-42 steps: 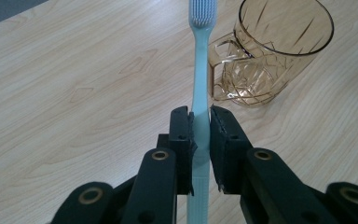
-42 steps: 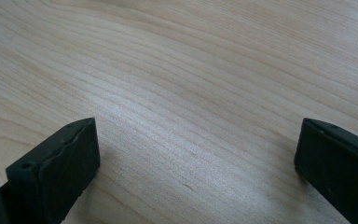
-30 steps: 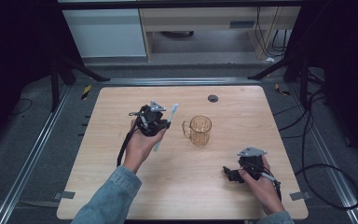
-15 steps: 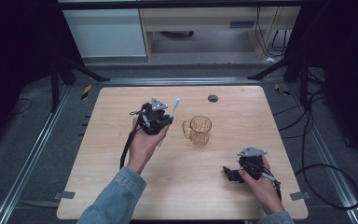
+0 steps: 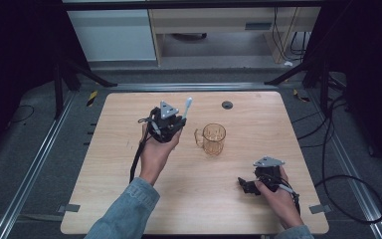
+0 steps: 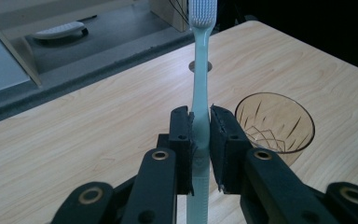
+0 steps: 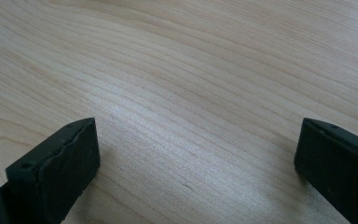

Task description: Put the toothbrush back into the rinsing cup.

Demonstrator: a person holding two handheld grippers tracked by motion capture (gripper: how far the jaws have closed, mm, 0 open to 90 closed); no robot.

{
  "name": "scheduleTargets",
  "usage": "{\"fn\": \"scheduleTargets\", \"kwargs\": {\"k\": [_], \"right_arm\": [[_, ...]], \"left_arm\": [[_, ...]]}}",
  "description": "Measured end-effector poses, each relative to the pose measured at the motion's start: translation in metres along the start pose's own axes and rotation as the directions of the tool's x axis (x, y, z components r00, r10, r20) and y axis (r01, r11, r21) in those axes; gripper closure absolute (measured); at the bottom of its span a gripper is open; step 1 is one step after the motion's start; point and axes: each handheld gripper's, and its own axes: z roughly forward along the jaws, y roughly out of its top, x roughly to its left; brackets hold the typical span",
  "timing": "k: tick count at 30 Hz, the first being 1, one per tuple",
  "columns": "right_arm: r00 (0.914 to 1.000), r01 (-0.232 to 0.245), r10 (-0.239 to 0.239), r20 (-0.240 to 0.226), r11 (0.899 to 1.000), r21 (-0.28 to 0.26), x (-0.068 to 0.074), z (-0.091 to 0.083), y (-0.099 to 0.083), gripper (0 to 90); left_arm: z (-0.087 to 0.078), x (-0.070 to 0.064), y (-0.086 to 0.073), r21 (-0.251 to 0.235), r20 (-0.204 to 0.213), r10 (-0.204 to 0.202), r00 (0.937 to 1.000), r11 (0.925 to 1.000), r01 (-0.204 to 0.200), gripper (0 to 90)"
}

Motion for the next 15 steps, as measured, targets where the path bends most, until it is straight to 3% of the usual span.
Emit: {"fn": "scheduleTargets", "kwargs": {"k": [15], "right_arm": [[1.0000, 0.000, 0.000, 0.000, 1.000, 0.000, 0.0000, 0.0000, 0.0000, 0.4]], "left_arm": [[-0.0047, -0.0056, -0.0014, -0.103, -0.011, -0.013, 0.9999, 0.9946, 0.012, 78.8]]}}
